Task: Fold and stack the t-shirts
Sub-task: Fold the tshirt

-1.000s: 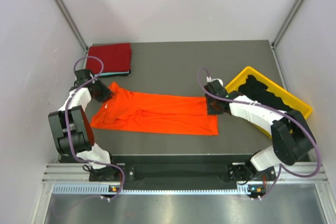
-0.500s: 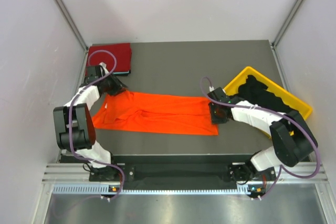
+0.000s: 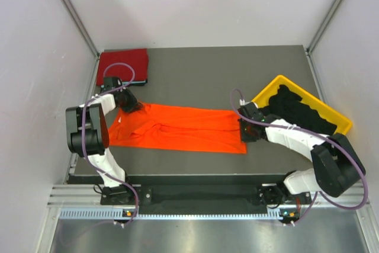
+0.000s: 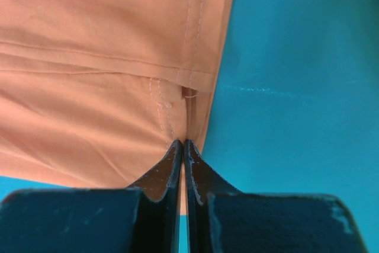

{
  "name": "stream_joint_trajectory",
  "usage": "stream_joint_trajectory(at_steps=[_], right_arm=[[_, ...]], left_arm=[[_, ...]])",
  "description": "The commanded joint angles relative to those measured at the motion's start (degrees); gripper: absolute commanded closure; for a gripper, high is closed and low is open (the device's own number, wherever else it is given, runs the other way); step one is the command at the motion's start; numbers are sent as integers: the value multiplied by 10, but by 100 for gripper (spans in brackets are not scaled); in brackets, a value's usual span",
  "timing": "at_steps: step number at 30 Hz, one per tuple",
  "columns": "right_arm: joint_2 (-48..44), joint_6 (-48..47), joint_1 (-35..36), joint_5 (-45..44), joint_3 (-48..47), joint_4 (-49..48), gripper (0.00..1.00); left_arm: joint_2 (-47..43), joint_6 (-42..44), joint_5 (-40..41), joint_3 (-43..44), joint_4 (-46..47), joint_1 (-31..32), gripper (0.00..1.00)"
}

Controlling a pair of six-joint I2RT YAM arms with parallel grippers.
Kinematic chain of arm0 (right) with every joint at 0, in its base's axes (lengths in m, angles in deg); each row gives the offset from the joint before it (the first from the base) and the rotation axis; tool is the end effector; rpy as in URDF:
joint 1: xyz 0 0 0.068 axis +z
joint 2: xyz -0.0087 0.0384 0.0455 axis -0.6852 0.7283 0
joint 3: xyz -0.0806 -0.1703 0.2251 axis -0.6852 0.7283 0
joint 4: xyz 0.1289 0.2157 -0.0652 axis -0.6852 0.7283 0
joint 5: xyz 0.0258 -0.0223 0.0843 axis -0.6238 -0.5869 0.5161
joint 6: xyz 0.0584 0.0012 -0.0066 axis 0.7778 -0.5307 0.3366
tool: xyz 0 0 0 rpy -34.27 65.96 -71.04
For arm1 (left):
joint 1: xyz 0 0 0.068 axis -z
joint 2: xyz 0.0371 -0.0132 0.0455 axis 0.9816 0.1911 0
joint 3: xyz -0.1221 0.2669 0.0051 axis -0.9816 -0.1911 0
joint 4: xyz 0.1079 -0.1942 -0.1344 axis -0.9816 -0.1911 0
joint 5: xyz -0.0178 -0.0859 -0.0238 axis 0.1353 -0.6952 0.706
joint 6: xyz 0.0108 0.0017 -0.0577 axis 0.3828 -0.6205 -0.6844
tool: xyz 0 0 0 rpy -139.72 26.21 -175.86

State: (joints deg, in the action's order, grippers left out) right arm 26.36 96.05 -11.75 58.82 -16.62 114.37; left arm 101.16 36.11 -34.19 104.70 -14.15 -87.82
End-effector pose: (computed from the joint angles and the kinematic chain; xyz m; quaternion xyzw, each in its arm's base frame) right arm 0.2066 0.1196 0.1825 -0.0386 0.9736 0.0415 0.2212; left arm 0.3616 0.0419 0.1771 -0.2750 0.9024 -0.2131 0.2543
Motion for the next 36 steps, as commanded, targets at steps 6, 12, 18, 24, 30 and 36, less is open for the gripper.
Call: stream_joint_trajectory(at_steps=[6,12,18,24,30,36], right_arm=[[-33,42,-8,-11,36,-15,97],[-29,61,-8,-34,49,-25,95],[-28,92,-8,-79,53,-11,94],[-63,92,-8,-68,7,36,82],[-67,80,-9,-57,-62,56,80],[20,57,-10,-49,-133,24,81]], left_arm=[[30,26,52,20,-3,0,73],[24,24,52,19,-3,1,73],[12,23,70,27,-23,0,73],[-25,17,54,40,-37,1,73],[-36,15,42,65,-51,1,72],[-20,8,48,69,-51,3,73]])
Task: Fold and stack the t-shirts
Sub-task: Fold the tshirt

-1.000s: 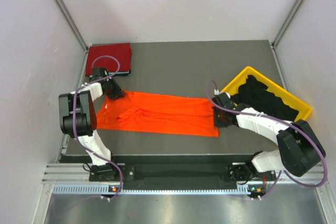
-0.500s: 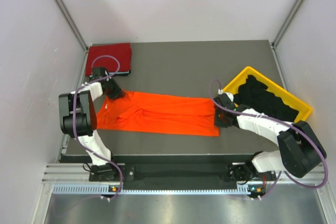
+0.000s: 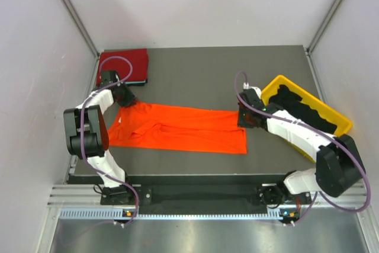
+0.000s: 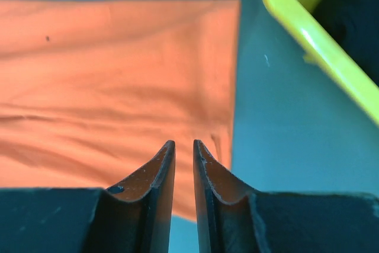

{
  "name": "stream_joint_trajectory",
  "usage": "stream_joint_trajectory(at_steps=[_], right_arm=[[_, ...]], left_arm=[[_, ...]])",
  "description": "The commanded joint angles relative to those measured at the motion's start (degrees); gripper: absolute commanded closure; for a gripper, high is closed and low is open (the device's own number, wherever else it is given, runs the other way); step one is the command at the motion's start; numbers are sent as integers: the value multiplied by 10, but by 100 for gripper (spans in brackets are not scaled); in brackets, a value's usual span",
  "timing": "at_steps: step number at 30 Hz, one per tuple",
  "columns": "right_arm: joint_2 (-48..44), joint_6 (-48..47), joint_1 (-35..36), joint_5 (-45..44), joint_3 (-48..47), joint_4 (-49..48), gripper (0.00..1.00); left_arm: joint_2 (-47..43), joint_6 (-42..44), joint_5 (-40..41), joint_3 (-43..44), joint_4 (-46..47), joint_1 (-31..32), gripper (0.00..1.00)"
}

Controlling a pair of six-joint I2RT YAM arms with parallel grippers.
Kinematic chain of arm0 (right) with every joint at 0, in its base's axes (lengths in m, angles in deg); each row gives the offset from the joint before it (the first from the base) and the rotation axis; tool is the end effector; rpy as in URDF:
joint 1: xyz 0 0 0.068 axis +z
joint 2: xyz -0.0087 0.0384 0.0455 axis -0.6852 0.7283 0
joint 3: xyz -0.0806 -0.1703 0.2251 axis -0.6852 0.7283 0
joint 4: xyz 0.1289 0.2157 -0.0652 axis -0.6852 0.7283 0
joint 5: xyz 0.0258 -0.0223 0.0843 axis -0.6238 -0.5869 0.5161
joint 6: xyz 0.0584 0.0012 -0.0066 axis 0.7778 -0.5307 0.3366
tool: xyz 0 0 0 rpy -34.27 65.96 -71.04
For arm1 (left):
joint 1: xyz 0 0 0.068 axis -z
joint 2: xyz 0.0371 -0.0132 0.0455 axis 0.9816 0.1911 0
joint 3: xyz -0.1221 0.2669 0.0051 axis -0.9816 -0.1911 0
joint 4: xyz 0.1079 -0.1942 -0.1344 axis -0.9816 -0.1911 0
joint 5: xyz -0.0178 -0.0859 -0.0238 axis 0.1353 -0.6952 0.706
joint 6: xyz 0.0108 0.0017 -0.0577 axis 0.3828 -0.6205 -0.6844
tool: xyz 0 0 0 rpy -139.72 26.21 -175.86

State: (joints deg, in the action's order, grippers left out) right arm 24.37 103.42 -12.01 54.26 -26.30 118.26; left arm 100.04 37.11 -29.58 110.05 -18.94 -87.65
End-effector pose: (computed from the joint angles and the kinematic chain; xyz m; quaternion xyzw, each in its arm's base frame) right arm 0.2263 0.1264 0.2365 0.0417 0.9536 0.0579 0.2925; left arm 0.3713 0.0456 0.2048 -0.2756 0.9030 -0.1763 0.2784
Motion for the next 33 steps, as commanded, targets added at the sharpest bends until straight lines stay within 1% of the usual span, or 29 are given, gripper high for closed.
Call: stream_joint_trajectory(at_steps=[1,3,6,7,8,10,11,14,18,22,26,28,33], right_arm=[[51,-20,-9,-3,-42,-26,81],[86,-25,-12,-8,-53,-33,82],[120,-34,-14,-21,-44,-55,83],[125,-35,-14,-21,-38,-58,83],[135,-36,-14,-34,-32,-60,83],[142,-38,-15,-51,-11,-68,84],[145,-36,-20,-65,-5,-68,85],[150,-29,-24,-82,13,-70,86],[145,-17,-27,-83,33,-76,86],[146,-12,-27,-81,35,-77,86],[140,-9,-27,-81,41,-79,83],[138,-9,-27,-81,39,-79,82],[135,-28,-27,-72,16,-73,79]], left_arm=[[-4,-2,7,19,-10,2,73],[6,-2,14,19,-14,1,74],[24,3,64,17,-31,1,75],[28,4,64,20,-31,1,75],[32,5,95,22,-48,1,76],[32,7,126,19,-54,1,77],[31,7,160,16,-56,1,77],[27,-3,204,9,-56,-2,77],[28,-24,231,13,-62,-5,78],[30,-38,252,20,-71,-7,78],[21,-50,253,19,-61,-10,78],[11,-58,237,19,-53,-13,78],[-31,-50,204,44,-70,-14,71]])
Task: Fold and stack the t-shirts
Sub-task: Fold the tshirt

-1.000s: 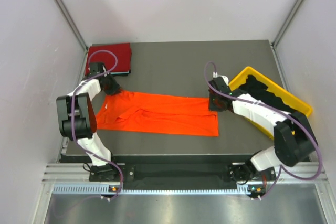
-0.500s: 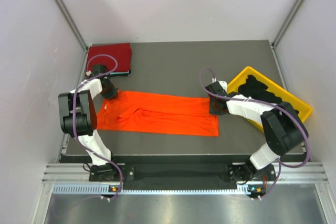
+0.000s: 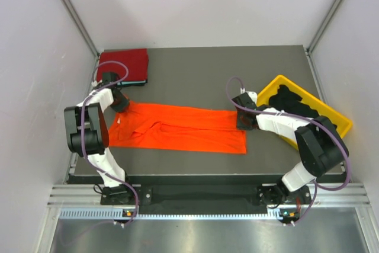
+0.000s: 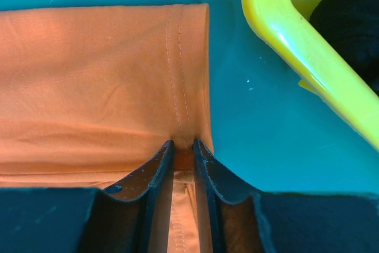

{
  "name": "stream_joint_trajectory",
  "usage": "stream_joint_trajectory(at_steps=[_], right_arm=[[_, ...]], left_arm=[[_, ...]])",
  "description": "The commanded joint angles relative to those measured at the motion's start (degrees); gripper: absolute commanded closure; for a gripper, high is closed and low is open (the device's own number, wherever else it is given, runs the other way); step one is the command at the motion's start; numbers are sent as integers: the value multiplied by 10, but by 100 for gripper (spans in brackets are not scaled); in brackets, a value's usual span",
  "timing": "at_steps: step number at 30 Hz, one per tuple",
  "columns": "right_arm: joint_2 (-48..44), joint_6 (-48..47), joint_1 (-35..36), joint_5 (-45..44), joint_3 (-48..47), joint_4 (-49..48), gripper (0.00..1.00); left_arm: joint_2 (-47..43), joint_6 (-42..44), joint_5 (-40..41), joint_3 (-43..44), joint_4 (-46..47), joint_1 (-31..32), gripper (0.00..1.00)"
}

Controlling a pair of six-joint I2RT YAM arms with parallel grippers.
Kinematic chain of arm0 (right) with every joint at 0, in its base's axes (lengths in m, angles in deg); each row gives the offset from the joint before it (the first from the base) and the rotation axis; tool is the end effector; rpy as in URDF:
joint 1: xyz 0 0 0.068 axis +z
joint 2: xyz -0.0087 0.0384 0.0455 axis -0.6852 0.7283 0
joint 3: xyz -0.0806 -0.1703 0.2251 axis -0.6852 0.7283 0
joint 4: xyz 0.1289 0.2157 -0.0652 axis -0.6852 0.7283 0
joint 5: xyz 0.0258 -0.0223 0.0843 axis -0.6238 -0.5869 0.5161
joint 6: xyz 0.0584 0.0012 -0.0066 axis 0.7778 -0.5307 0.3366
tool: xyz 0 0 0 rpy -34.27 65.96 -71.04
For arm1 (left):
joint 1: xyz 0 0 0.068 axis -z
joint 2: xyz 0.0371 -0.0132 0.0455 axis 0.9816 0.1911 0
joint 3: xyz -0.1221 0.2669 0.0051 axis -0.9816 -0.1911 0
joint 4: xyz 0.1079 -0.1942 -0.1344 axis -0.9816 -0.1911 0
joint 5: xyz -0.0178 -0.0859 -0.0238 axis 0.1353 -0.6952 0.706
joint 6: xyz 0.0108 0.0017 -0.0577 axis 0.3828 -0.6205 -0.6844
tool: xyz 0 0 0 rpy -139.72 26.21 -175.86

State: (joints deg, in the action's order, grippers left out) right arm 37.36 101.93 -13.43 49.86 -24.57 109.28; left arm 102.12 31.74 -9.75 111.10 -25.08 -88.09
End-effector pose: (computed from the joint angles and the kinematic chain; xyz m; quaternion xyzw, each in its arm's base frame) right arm 0.2580 0.1335 0.1794 0.0448 0.9615 -0.0076 0.2709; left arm 0.3654 0.0624 0.1897 -0.3771 0.8912 -0.0142 0.2519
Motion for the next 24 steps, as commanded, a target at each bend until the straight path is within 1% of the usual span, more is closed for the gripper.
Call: stream_joint_trajectory(at_steps=[1,2,5,9,12,13,14,15,16,17,18,19,20,21,22,23,24], right_arm=[[3,-18,-13,-23,-7,20,78],[-4,-20,-12,-22,-20,24,77],[-23,-22,-9,-10,-46,40,76],[-35,-13,15,0,-87,45,73],[-22,-8,63,-3,-130,23,72],[-15,-7,93,-6,-140,12,71],[-2,-7,110,-7,-158,-2,69],[5,-11,129,-5,-166,-45,68],[11,-28,167,-5,-171,-74,67],[24,-40,186,-5,-174,-107,65],[29,-57,205,-4,-174,-184,65],[36,-104,245,-12,-173,-228,65],[49,-134,265,-15,-167,-272,65],[59,-164,283,-19,-167,-354,65],[72,-207,311,-28,-170,-382,65],[101,-223,320,-25,-190,-416,67],[118,-234,326,-16,-204,-423,68]], left_arm=[[-59,10,6,41,-16,-9,70],[-65,15,17,49,-37,-9,69],[-96,35,44,70,-62,-9,68],[-157,68,51,51,-68,-11,65],[-189,85,37,20,-72,-25,66],[-196,88,36,11,-80,-28,66],[-202,87,32,1,-82,-35,65],[-214,76,24,-20,-81,-58,65],[-219,66,-28,-30,-77,-78,65],[-221,55,-59,-41,-73,-98,65],[-226,32,-104,-63,-69,-141,66],[-226,21,-154,-72,-67,-159,66],[-227,10,-185,-82,-62,-189,67],[-227,-3,-208,-97,-61,-199,68],[-231,-7,-238,-105,-57,-202,69],[-233,-8,-244,-114,-48,-202,69],[-241,-9,-244,-130,-44,-202,70]])
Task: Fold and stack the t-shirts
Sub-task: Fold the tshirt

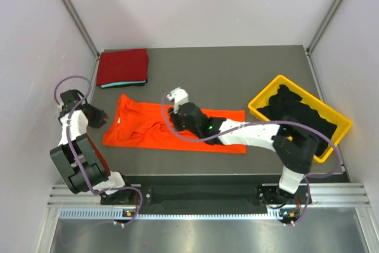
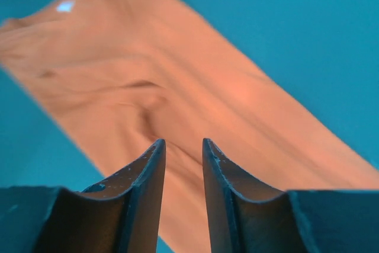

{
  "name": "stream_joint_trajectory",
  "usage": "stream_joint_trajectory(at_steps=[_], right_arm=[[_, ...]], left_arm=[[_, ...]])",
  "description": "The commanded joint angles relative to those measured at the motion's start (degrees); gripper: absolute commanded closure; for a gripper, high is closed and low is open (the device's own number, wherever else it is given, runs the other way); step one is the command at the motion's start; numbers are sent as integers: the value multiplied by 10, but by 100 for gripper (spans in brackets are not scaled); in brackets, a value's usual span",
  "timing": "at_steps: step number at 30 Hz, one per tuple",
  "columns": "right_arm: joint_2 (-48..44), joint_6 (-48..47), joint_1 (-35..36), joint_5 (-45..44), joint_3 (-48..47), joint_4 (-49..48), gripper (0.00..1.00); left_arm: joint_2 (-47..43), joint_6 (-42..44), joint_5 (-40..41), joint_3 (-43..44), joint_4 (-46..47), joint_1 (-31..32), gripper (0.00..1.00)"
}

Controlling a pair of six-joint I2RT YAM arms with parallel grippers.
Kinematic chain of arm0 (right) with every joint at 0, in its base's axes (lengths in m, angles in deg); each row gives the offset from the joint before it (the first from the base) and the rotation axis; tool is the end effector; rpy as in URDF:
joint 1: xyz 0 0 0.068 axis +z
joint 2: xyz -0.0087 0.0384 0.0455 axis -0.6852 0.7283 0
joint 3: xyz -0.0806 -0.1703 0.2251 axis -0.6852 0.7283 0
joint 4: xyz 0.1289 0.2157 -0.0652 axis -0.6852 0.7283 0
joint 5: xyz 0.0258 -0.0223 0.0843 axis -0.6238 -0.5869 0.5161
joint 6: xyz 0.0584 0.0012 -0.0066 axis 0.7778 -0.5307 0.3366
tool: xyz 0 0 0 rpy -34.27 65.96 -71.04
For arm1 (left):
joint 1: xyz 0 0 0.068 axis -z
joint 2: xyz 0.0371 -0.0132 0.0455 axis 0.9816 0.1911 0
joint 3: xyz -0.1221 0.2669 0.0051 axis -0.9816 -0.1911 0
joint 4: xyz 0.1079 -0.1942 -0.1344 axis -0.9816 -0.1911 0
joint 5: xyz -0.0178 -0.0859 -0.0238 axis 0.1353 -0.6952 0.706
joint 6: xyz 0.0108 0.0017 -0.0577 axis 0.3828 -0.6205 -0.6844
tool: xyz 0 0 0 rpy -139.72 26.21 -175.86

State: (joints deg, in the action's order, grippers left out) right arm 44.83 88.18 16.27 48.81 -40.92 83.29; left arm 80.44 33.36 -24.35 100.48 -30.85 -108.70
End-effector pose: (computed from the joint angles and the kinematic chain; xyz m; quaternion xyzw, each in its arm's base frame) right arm 0.2101 0.3309 0.2610 -0.2302 0.8199 0.2093 0.4806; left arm 0.2530 0.1363 0.2458 -0.4811 0.8228 -0.0891 0.2892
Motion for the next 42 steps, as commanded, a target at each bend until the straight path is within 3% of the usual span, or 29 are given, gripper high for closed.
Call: stream_joint_trajectory(at_steps=[1,9,27,36,42], right_arm=[[59,-111,36,15,-56,-168,69],[180,-150,66,69,-163,-190,70],[164,-123,68,66,-124,-206,67],[143,-141,67,52,-92,-210,64],[146,-150,67,36,-104,-193,63]], left_arm=[[-30,-24,-96,-34,17,4,70],[-76,21,-68,-102,45,5,66],[-64,44,-55,-181,97,13,62],[-31,31,-74,-165,118,28,71],[-29,13,-86,-162,134,38,87]])
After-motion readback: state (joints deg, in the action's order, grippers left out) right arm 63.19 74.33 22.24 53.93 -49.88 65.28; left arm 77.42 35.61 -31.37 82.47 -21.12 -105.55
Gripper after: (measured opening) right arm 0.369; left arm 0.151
